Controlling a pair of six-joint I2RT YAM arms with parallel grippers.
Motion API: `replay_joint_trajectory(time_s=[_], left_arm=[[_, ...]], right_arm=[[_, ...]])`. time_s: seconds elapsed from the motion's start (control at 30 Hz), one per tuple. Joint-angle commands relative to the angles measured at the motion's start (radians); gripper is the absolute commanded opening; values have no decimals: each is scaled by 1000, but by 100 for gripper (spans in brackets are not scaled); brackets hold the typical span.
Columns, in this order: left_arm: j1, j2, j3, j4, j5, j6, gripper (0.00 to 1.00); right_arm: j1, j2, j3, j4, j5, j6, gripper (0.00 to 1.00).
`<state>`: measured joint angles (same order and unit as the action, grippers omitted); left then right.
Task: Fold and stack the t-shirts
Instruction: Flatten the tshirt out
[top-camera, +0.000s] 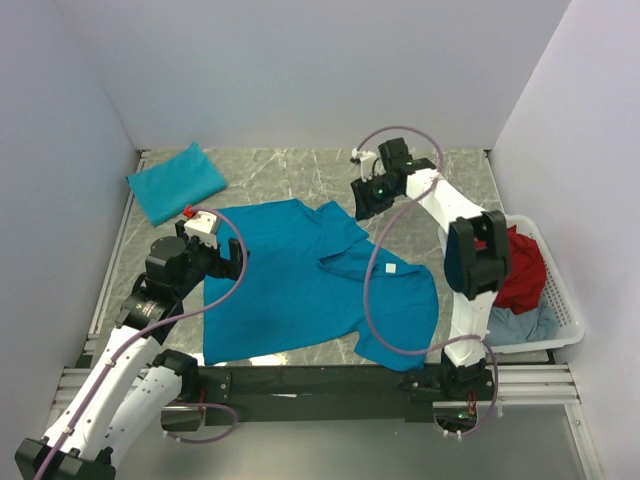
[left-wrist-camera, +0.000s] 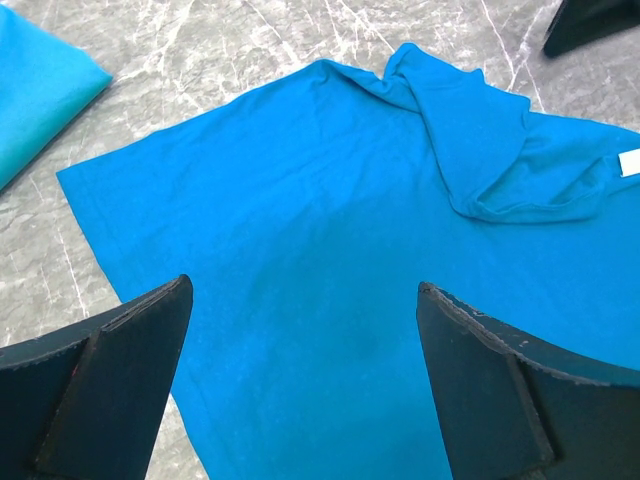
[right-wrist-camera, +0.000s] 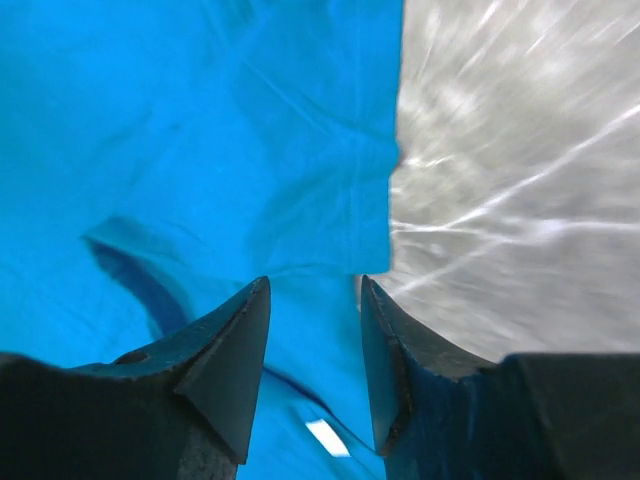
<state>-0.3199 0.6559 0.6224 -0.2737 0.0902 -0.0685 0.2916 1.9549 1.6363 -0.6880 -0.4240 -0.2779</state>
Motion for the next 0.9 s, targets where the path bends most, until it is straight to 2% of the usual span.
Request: replay_joint_trajectory(time_s=[0.0,0.47,0.57,0.6,0.67,0.77,0.87], left_arm=[[-2,-9,-6,41,17,-5,100],[-2,-1,-7,44,19,-1,99],[-2,5,-6,42,22,-1,99],[-2,5,-7,42,22,-1,99],[-2,2,-6,42,22,-1,99],[-2,2,-6,42,20,-1,100],[-2,2,-6,42,20,-1,99]], right_arm=[[11,76,13,-22,-30,124,49],[-5,263,91,-81,1,143,51],[-3,250,85,-73,1,141,44],[-2,242,86,-67,7,140,36],[-3,219,108,-62,40,132,28],[-5,184,154,-64,125,108,10],[-8,153,190,-51,184,88,3]])
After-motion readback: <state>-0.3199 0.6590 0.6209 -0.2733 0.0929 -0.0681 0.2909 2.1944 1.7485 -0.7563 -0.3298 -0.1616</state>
